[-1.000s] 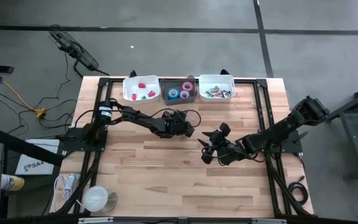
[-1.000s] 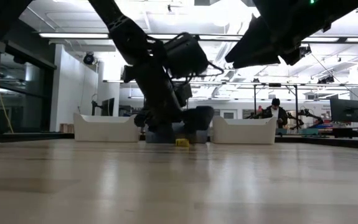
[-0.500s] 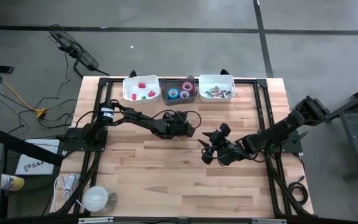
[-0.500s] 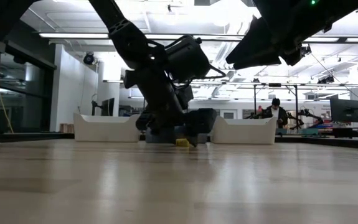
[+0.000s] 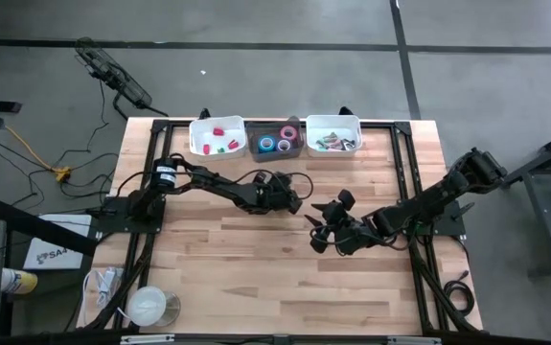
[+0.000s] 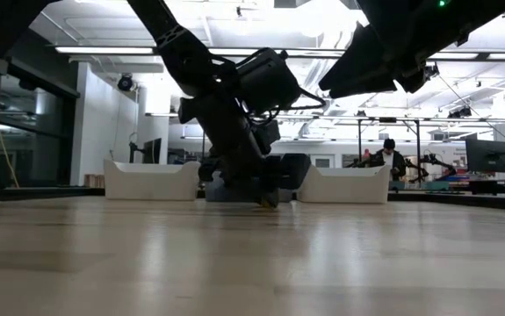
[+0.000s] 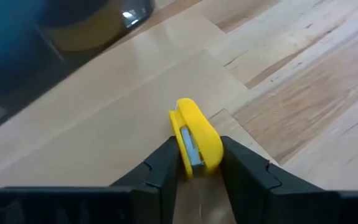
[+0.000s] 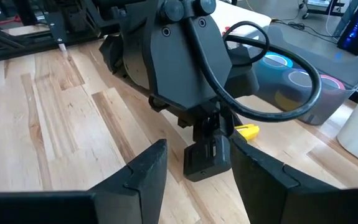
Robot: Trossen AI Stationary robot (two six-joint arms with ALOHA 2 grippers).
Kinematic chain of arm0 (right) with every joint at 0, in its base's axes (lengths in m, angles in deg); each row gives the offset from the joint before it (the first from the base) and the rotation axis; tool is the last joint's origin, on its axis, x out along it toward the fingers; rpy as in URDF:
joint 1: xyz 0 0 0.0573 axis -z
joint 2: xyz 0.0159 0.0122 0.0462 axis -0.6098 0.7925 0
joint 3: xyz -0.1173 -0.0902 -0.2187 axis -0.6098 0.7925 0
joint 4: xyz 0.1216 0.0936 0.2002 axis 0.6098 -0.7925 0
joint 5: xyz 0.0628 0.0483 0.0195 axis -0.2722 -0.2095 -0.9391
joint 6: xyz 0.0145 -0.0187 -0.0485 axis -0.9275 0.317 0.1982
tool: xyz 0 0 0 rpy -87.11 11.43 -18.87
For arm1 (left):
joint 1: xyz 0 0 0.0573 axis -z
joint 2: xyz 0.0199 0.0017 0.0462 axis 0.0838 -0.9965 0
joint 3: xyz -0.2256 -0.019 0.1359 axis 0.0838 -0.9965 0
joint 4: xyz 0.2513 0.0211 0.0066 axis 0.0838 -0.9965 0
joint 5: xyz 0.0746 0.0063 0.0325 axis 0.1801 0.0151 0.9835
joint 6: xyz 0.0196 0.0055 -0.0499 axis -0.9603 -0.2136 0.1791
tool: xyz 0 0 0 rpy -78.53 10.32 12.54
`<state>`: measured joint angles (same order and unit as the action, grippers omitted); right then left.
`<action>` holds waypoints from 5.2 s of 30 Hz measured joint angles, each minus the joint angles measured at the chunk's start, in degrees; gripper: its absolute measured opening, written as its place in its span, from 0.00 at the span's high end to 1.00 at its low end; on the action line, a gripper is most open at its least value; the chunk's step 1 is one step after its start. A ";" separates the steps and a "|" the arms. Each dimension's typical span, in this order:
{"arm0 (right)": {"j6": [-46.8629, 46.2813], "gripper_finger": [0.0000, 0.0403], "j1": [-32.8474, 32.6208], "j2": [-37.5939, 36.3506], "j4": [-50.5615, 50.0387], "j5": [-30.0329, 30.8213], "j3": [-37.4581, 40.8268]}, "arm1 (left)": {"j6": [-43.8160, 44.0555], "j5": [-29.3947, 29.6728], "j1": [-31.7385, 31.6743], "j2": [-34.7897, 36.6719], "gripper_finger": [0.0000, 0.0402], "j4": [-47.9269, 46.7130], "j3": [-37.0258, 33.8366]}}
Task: Pick and place Stapler, Stapler remover, tape
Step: Put the yellow stapler into the left white bin, then return to Home Position
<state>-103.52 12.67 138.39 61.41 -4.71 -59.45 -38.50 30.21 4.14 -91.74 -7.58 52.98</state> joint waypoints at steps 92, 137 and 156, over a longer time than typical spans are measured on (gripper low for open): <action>0.44 0.58 0.02 0.00 -1.40 -0.97 -0.02 | -41.36 -7.41 -30.47 22.16 0.55 -47.07 -0.15; 13.95 0.58 11.10 -1.55 17.07 -19.21 13.03 | -21.65 18.57 19.57 67.10 0.34 -68.77 -13.95; 16.02 0.58 18.99 -27.37 51.12 -38.57 41.71 | -14.72 36.30 58.93 73.92 0.34 -46.35 -32.22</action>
<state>-87.50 31.67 111.02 112.53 -43.28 -17.74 -53.22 66.50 63.07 -17.82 -53.93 20.76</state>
